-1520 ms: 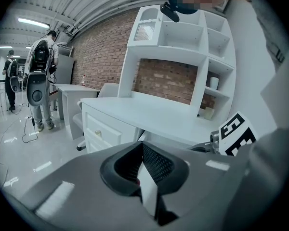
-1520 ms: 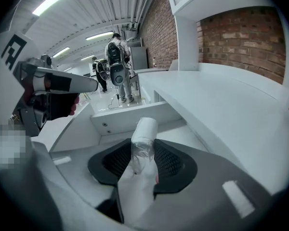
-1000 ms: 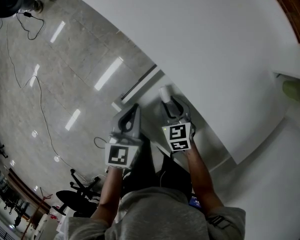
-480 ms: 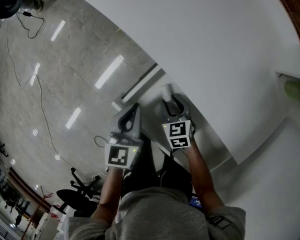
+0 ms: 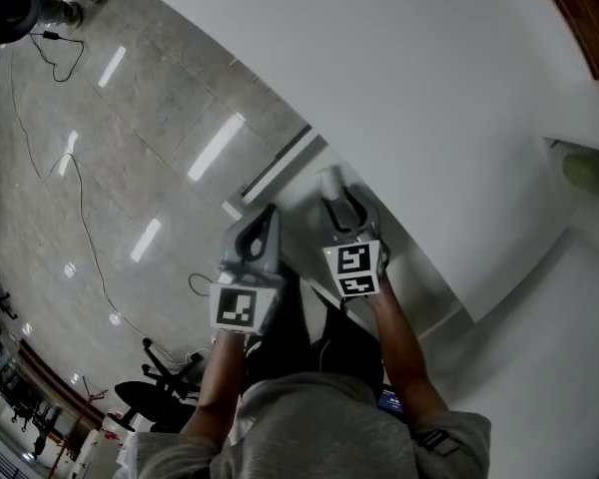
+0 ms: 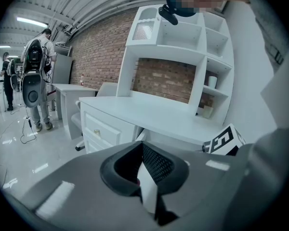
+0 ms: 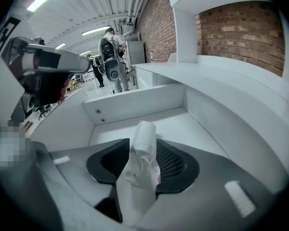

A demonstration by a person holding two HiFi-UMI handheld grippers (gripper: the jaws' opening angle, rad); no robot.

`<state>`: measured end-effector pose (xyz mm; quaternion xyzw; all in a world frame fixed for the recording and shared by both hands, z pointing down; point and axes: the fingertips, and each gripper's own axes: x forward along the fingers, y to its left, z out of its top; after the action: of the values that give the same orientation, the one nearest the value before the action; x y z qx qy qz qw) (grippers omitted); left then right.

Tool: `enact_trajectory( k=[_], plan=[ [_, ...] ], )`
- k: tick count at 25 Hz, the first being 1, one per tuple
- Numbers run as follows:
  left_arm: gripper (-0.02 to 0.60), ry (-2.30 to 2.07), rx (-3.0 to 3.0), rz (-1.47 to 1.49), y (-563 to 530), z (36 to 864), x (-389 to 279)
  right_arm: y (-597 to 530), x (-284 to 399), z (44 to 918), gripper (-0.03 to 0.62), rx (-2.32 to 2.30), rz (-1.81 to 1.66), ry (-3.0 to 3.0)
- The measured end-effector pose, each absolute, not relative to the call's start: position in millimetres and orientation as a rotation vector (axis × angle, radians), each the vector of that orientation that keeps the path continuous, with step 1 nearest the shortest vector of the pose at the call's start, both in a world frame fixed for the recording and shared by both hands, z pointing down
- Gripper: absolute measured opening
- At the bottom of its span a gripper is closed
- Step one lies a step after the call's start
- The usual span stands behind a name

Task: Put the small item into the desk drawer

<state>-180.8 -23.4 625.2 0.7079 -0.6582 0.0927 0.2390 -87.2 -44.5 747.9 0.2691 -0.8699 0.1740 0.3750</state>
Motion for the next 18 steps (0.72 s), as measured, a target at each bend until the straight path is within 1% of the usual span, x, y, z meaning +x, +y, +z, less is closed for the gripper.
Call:
enact_trajectory(
  k=[10, 18],
  plan=[
    [0.012, -1.804, 1.992, 0.24, -23.6, 589.6, -179.0, -46.1, -86.8, 699.2, 0.176, 0.745, 0.409, -2.27],
    [0.012, -1.798, 2.091, 0.257, -18.6, 545.6, -169.3, -47.4, -74.0, 634.4, 0.166, 0.854, 0.388, -2.324]
  ],
)
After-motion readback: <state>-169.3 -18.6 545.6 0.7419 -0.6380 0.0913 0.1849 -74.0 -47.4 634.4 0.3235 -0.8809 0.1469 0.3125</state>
